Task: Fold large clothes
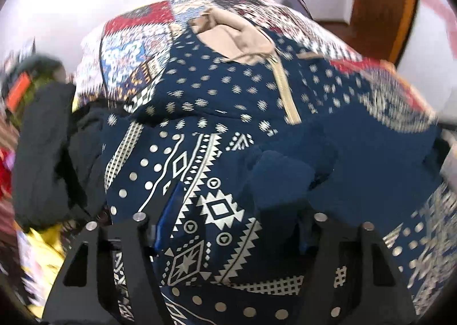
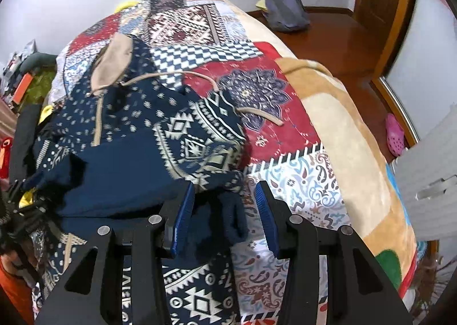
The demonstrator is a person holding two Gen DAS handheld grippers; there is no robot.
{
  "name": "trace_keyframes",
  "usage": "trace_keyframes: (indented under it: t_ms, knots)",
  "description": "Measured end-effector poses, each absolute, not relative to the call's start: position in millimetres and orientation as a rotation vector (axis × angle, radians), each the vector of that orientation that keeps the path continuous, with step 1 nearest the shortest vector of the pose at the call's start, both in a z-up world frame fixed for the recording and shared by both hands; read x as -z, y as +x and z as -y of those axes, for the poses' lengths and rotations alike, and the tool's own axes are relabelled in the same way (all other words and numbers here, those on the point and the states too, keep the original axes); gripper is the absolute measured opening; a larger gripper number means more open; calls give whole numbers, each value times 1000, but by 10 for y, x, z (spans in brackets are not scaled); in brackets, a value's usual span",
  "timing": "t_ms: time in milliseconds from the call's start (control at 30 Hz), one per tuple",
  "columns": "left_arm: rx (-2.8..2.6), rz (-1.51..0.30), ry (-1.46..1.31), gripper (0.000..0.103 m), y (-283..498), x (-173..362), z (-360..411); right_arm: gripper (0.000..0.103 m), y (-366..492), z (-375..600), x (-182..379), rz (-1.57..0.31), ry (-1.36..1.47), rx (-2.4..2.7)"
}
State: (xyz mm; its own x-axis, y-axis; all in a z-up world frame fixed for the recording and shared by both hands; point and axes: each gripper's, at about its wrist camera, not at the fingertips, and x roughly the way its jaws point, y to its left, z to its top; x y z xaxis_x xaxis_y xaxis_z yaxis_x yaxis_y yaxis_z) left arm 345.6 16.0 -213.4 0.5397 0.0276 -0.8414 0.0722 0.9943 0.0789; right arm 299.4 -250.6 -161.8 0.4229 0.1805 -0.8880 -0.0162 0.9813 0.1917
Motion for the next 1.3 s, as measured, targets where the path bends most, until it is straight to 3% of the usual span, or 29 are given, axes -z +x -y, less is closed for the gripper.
trace_keyframes:
  t_ms: [133, 267, 367, 500, 600, 1000, 1300]
  knots:
    - [64, -1021, -159, 54, 3417, 2113, -583, 41, 3009, 2510, 1730, -1151, 172, -122]
    - [105, -1038, -354, 50, 3330, 2215, -878, 41, 2997, 2492, 1809, -1170, 181, -125]
    - [152, -1045, -462, 38, 3292, 2315, -983, 41, 2984, 2458, 1868, -1186, 178, -128]
    - [157, -1024, -480, 20, 3305, 2279, -958, 41, 2951, 2417, 1902, -1202, 163, -124]
    - [142, -983, -409, 15, 3328, 2130, -879, 41, 2912, 2404, 1837, -1186, 145, -126]
    - [145, -679, -165, 10, 3276, 993, -667, 41, 2987, 2609, 1365, -1057, 199, -81]
    - [12, -727, -87, 10, 3156, 1307, -1009, 41, 3089, 2186, 1664, -1134, 139, -162]
